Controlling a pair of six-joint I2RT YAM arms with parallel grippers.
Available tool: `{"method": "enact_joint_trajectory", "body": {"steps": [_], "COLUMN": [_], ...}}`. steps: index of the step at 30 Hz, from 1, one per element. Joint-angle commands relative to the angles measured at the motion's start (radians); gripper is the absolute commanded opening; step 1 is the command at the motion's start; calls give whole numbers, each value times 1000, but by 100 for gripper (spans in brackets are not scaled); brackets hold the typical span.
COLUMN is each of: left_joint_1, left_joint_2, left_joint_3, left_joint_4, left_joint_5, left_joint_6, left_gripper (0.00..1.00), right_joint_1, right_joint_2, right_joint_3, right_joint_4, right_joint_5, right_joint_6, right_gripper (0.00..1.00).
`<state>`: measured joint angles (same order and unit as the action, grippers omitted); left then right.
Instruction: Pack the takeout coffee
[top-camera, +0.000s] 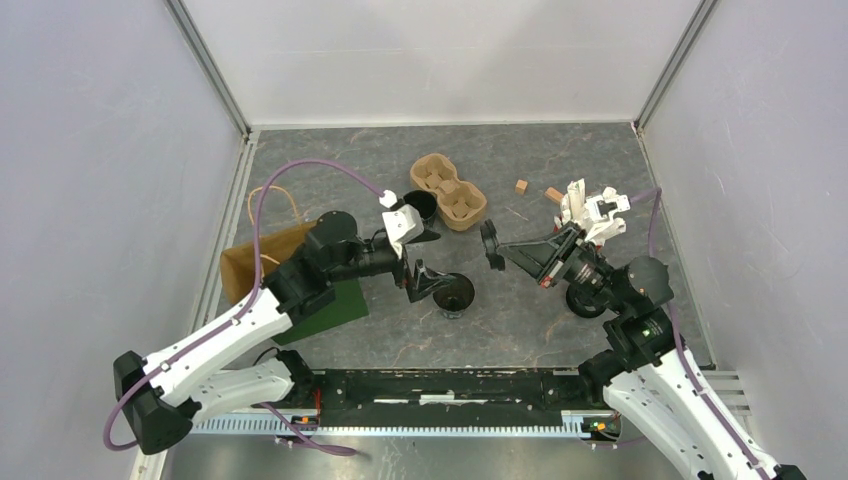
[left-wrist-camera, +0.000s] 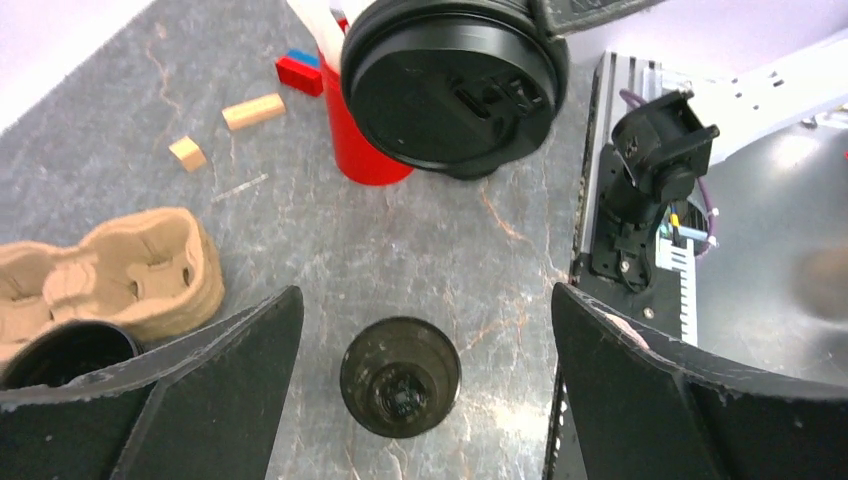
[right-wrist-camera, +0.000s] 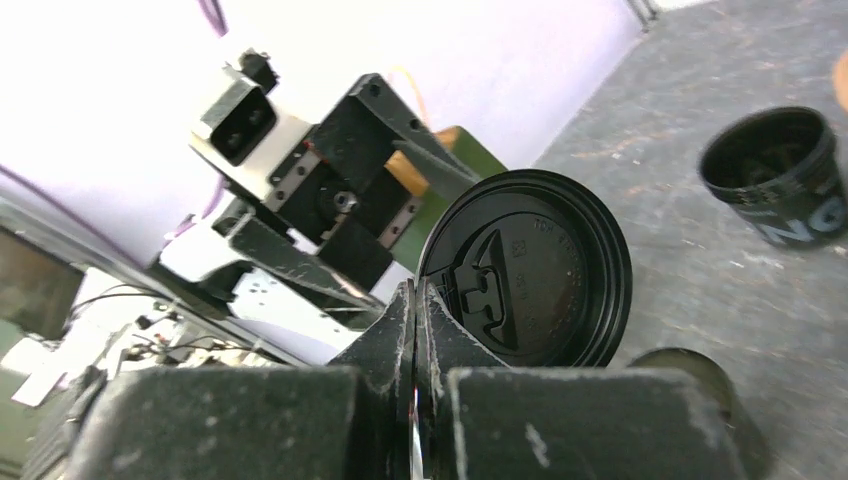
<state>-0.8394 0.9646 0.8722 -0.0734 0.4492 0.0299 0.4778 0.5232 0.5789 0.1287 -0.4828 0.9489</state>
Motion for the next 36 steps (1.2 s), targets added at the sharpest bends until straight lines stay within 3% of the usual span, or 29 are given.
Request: {"method": "enact_joint_trajectory", "body": {"steps": [1, 5, 12, 19, 36], "left_joint_1": [-6, -17, -94, -127, -138], "left_joint_2": [-42, -83, -20, 45, 119], "left_joint_3": [-4, -99, -77, -53, -45], "left_joint_4": [199, 419, 411, 499, 593], "left_joint_5": [-69, 10, 26, -56, -16], "left_joint_6": [-18, 45, 273, 322, 366], "left_gripper": [100, 100, 100, 100, 100], "right_joint_1": [4, 4, 3, 4, 3], "right_joint_2": [-12, -24, -24, -19, 3], "right_joint_3": [-7, -39, -42, -71, -93], "right_joint_4": [188, 295, 265, 298, 293], "right_joint_5": [-35, -4, 45, 36, 7], "right_joint_6": [138, 257, 248, 274, 267], "right_gripper": [0, 0, 0, 0, 0]}}
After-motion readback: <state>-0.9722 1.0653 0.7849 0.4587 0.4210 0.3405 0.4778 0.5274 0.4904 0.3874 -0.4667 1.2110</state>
